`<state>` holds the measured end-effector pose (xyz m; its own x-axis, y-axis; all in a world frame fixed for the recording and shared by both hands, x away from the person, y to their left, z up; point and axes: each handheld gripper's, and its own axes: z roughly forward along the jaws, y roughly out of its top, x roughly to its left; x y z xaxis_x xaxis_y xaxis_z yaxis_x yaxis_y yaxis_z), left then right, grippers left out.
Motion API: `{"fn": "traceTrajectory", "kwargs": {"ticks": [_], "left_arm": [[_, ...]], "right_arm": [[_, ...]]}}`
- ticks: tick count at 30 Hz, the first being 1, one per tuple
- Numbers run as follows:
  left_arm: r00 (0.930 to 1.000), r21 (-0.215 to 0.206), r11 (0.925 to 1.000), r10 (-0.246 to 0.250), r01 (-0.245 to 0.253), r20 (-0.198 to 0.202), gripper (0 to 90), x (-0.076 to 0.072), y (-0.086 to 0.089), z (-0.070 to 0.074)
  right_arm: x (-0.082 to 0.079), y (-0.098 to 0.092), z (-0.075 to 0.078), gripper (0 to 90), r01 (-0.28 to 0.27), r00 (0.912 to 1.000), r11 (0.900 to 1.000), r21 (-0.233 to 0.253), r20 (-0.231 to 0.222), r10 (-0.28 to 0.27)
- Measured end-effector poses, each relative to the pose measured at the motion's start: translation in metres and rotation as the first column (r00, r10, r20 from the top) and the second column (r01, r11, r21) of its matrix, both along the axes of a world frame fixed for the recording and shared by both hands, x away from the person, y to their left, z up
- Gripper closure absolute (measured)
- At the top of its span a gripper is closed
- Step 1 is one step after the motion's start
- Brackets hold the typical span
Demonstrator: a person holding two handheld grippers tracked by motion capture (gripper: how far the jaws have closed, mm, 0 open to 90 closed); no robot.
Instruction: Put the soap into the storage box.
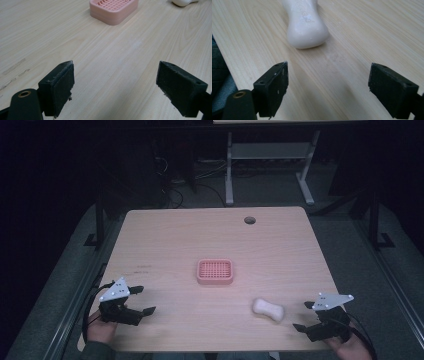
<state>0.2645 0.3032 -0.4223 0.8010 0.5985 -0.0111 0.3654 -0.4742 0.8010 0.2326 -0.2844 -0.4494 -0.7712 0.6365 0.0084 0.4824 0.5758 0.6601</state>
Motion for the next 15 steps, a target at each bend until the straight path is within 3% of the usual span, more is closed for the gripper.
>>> {"fn": "traceTrajectory", "kwargs": {"ticks": [15], "left_arm": [[1.0000, 0.009, 1.0000, 0.003, -0.003, 0.004, 14.8, 0.000, 0.002, 0.001]], "right_arm": [[0.006, 0.022, 0.013, 16.5, -0.053, 0.9986, 0.999, -0.010, -0.001, 0.053]]}}
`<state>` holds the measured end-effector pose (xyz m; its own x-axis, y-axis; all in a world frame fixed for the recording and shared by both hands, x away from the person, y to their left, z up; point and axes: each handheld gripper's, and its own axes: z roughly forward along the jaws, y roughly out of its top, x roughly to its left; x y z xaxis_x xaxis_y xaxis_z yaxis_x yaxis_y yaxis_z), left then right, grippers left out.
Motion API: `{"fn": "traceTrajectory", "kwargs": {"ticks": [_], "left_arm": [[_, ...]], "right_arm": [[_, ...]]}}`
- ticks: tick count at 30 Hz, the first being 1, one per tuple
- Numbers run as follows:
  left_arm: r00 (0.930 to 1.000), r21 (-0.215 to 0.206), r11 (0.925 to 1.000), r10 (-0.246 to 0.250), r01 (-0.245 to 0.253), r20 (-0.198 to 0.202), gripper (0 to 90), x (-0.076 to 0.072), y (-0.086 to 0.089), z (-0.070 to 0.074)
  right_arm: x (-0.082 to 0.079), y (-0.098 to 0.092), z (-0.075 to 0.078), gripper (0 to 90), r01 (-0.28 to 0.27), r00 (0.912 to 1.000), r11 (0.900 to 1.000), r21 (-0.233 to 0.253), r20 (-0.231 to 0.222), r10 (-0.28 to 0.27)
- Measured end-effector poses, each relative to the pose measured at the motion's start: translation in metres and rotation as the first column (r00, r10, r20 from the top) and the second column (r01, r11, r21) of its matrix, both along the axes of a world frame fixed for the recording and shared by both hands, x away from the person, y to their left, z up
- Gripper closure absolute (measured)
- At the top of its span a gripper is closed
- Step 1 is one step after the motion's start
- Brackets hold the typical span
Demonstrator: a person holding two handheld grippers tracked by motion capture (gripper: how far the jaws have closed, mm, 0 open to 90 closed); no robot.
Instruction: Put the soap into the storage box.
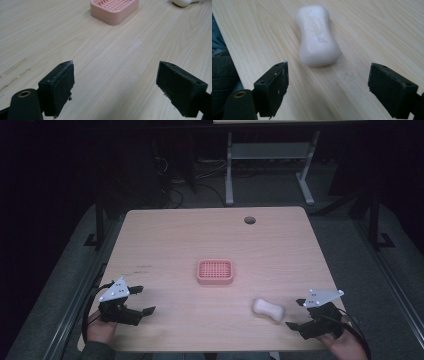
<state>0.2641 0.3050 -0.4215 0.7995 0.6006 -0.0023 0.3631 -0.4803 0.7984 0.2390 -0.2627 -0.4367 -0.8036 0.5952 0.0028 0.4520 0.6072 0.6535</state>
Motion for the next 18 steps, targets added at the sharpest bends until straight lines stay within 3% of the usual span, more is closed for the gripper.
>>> {"fn": "traceTrajectory", "kwargs": {"ticks": [4, 8, 13, 18], "left_arm": [[0.9999, -0.006, 0.9999, 0.011, -0.011, -0.002, 14.8, 0.000, 0.002, 0.000], [0.9999, -0.008, 0.9999, 0.010, -0.010, -0.001, 14.8, 0.000, 0.002, 0.000], [1.0000, -0.009, 0.9999, 0.008, -0.008, -0.003, 14.8, 0.000, 0.001, -0.001], [1.0000, -0.005, 1.0000, 0.002, -0.002, 0.000, 14.8, 0.000, 0.000, 0.000]], "right_arm": [[0.004, 0.007, 0.004, 16.3, -0.017, 0.9996, 1.000, 0.008, -0.022, 0.017], [0.013, 0.020, 0.004, 16.1, -0.045, 0.9960, 0.997, -0.070, -0.081, 0.039], [0.019, 0.033, 0.005, 18.5, -0.078, 0.9928, 0.992, -0.098, -0.099, 0.068], [0.028, 0.049, 0.002, 24.1, -0.133, 0.9872, 0.977, -0.164, -0.108, 0.117]]}}
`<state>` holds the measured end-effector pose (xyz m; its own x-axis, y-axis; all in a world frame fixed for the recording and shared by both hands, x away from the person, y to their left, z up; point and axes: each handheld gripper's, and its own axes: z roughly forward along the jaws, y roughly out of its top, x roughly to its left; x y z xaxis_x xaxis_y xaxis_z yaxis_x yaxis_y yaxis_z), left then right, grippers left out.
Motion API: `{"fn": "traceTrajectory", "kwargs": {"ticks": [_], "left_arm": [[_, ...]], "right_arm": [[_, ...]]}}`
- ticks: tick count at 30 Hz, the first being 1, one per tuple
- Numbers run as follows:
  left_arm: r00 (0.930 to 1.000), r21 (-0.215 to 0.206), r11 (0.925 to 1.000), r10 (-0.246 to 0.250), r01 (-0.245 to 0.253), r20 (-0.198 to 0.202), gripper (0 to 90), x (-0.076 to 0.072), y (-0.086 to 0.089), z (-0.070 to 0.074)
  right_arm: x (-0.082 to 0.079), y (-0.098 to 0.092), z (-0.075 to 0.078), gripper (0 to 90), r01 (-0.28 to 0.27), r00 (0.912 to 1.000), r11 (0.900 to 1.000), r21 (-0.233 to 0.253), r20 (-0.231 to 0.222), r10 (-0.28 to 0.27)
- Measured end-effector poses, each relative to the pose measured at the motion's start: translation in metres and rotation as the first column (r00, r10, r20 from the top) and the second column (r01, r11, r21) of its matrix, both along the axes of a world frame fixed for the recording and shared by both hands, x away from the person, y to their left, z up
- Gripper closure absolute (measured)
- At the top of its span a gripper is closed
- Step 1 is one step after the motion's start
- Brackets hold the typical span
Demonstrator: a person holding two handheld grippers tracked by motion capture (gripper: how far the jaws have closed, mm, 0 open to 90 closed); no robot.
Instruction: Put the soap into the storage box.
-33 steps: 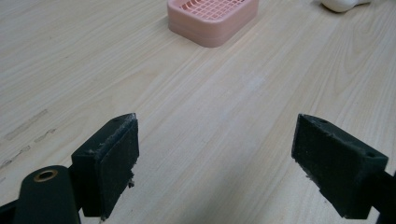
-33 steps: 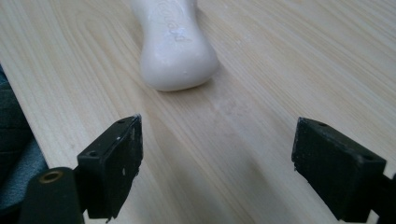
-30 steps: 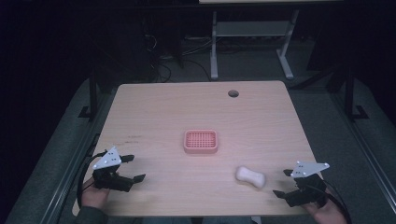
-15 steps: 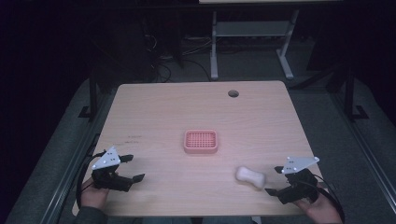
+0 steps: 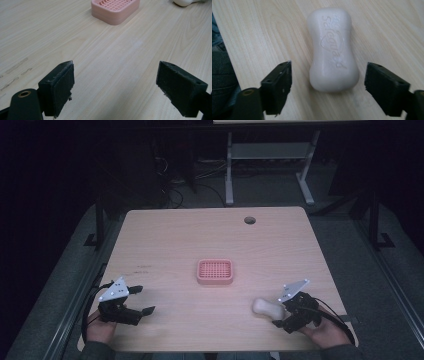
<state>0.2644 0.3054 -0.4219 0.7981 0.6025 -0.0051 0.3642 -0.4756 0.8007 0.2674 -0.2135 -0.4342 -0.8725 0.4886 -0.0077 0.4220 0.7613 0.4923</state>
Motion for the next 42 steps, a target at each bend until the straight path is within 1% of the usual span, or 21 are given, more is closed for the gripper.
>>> {"fn": "traceTrajectory", "kwargs": {"ticks": [1, 3, 4, 5, 6, 7, 9, 11, 12, 13, 14, 16, 18, 19, 21, 23, 30, 33, 36, 42], "left_arm": [[1.0000, 0.000, 1.0000, 0.001, -0.001, 0.000, 14.8, 0.000, 0.000, 0.000], [1.0000, -0.003, 1.0000, 0.005, -0.005, -0.003, 14.8, 0.000, 0.000, 0.000], [1.0000, -0.003, 1.0000, 0.005, -0.005, -0.003, 14.8, 0.000, 0.000, 0.000], [1.0000, -0.001, 1.0000, 0.004, -0.004, -0.001, 14.8, 0.000, 0.001, 0.000], [1.0000, -0.002, 1.0000, 0.004, -0.004, 0.000, 14.8, 0.000, 0.001, 0.000], [1.0000, -0.003, 1.0000, 0.003, -0.003, -0.001, 14.8, 0.000, 0.001, 0.000], [1.0000, -0.004, 1.0000, 0.005, -0.005, -0.001, 14.8, 0.000, 0.001, 0.000], [1.0000, -0.003, 1.0000, 0.004, -0.004, -0.001, 14.8, 0.000, 0.001, 0.000], [1.0000, -0.002, 1.0000, 0.001, -0.001, 0.001, 14.8, 0.000, 0.001, 0.000], [1.0000, -0.003, 1.0000, 0.004, -0.004, -0.001, 14.8, 0.000, 0.001, 0.000], [1.0000, -0.003, 1.0000, 0.004, -0.004, 0.000, 14.8, 0.000, 0.001, 0.000], [1.0000, -0.007, 1.0000, 0.005, -0.005, -0.002, 14.8, 0.000, 0.001, 0.000], [1.0000, -0.006, 1.0000, 0.004, -0.004, 0.000, 14.8, 0.000, 0.002, 0.000], [1.0000, -0.009, 1.0000, 0.004, -0.004, 0.000, 14.8, 0.000, 0.002, 0.000], [1.0000, -0.006, 1.0000, 0.002, -0.002, 0.002, 14.8, 0.000, 0.002, 0.001], [1.0000, -0.006, 1.0000, 0.002, -0.002, 0.002, 14.8, 0.000, 0.002, 0.001], [1.0000, -0.007, 1.0000, 0.003, -0.003, 0.000, 14.8, 0.000, 0.001, 0.001], [1.0000, -0.007, 1.0000, 0.003, -0.003, 0.001, 14.8, 0.000, 0.001, 0.001], [1.0000, -0.006, 1.0000, 0.003, -0.003, 0.001, 14.8, 0.000, 0.001, 0.001], [1.0000, -0.007, 1.0000, 0.004, -0.004, 0.000, 14.8, 0.000, 0.001, 0.001]], "right_arm": [[0.001, 0.003, 0.001, 24.5, -0.009, 0.9999, 1.000, -0.002, -0.008, 0.009], [0.004, 0.008, 0.001, 25.4, -0.021, 0.9997, 1.000, -0.009, -0.008, 0.021], [0.006, 0.010, 0.001, 27.0, -0.028, 0.9996, 0.999, -0.021, 0.000, 0.028], [0.008, 0.013, 0.002, 30.2, -0.036, 0.9993, 0.999, -0.028, -0.009, 0.036], [0.009, 0.015, 0.002, 31.0, -0.044, 0.9990, 0.998, -0.037, -0.013, 0.044], [0.011, 0.019, 0.002, 32.4, -0.058, 0.9983, 0.996, -0.061, -0.011, 0.058], [0.014, 0.022, 0.002, 34.9, -0.063, 0.9979, 0.995, -0.082, -0.019, 0.062], [0.017, 0.026, 0.002, 35.5, -0.068, 0.9976, 0.992, -0.105, -0.015, 0.067], [0.018, 0.027, 0.002, 37.2, -0.072, 0.9974, 0.992, -0.105, -0.016, 0.071], [0.020, 0.028, 0.001, 39.1, -0.079, 0.9967, 0.991, -0.107, -0.027, 0.076], [0.021, 0.030, 0.001, 39.2, -0.086, 0.9962, 0.989, -0.121, -0.024, 0.083], [0.024, 0.034, 0.000, 41.8, -0.095, 0.9951, 0.987, -0.129, -0.039, 0.091], [0.026, 0.037, 0.000, 43.7, -0.110, 0.9935, 0.984, -0.143, -0.044, 0.105], [0.027, 0.039, -0.001, 45.0, -0.120, 0.9920, 0.981, -0.151, -0.056, 0.112], [0.029, 0.041, -0.002, 46.3, -0.126, 0.9912, 0.978, -0.166, -0.063, 0.117], [0.032, 0.041, -0.002, 46.9, -0.130, 0.9899, 0.978, -0.164, -0.078, 0.118], [0.035, 0.041, -0.005, 46.5, -0.137, 0.9875, 0.978, -0.157, -0.100, 0.122], [0.036, 0.043, -0.008, 46.2, -0.143, 0.9863, 0.977, -0.161, -0.105, 0.127], [0.037, 0.045, -0.009, 46.2, -0.143, 0.9858, 0.974, -0.173, -0.113, 0.124], [0.037, 0.045, -0.009, 47.8, -0.127, 0.9869, 0.977, -0.172, -0.120, 0.107]]}}
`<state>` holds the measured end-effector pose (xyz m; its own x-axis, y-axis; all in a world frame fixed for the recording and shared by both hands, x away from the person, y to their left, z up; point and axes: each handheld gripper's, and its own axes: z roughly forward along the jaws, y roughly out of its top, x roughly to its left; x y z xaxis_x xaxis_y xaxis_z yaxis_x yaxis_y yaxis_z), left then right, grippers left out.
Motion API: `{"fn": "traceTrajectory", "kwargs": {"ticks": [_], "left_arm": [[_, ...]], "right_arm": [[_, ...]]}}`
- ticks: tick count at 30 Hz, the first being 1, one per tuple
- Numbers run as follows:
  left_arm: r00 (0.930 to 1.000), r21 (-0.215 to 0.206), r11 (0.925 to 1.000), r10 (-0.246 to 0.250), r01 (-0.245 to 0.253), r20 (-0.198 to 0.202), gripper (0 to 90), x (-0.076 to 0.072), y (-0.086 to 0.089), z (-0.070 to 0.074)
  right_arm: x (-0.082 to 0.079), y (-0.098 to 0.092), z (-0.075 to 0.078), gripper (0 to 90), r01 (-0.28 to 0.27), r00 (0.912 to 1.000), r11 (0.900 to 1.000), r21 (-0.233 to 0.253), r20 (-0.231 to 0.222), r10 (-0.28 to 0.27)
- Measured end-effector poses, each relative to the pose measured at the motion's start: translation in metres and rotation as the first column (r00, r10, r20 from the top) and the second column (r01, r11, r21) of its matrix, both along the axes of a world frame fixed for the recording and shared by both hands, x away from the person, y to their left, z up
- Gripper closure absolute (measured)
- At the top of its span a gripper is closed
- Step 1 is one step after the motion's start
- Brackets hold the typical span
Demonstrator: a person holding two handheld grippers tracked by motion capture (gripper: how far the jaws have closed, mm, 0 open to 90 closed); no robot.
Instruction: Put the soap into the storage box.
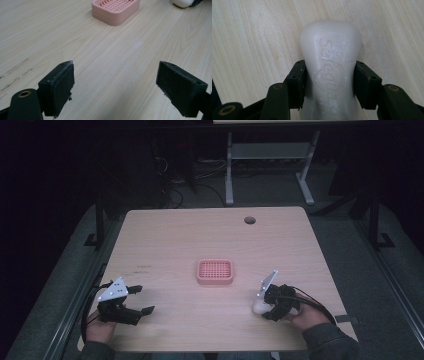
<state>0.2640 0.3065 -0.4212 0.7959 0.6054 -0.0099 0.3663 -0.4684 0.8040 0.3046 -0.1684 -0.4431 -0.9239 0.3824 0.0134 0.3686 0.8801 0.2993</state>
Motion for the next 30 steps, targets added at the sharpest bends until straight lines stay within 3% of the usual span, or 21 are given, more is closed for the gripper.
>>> {"fn": "traceTrajectory", "kwargs": {"ticks": [8, 15, 18, 30], "left_arm": [[1.0000, 0.004, 1.0000, -0.004, 0.004, 0.005, 14.8, 0.000, 0.000, 0.000], [1.0000, 0.005, 1.0000, -0.003, 0.003, 0.002, 14.8, 0.000, -0.001, 0.000], [1.0000, 0.005, 1.0000, -0.004, 0.004, 0.002, 14.8, 0.000, -0.001, 0.000], [1.0000, 0.012, 0.9999, -0.006, 0.006, 0.005, 14.8, 0.001, 0.001, 0.001]], "right_arm": [[0.002, 0.004, 0.001, 48.5, -0.011, 0.9998, 0.999, -0.030, -0.018, 0.011], [0.001, 0.004, 0.001, 49.0, 0.018, 0.9997, 1.000, -0.024, -0.014, -0.018], [0.001, 0.007, 0.002, 49.2, 0.000, 0.9997, 0.999, -0.033, -0.026, -0.001], [0.005, 0.018, 0.019, 49.3, -0.018, 0.9998, 1.000, -0.007, 0.011, 0.019]]}}
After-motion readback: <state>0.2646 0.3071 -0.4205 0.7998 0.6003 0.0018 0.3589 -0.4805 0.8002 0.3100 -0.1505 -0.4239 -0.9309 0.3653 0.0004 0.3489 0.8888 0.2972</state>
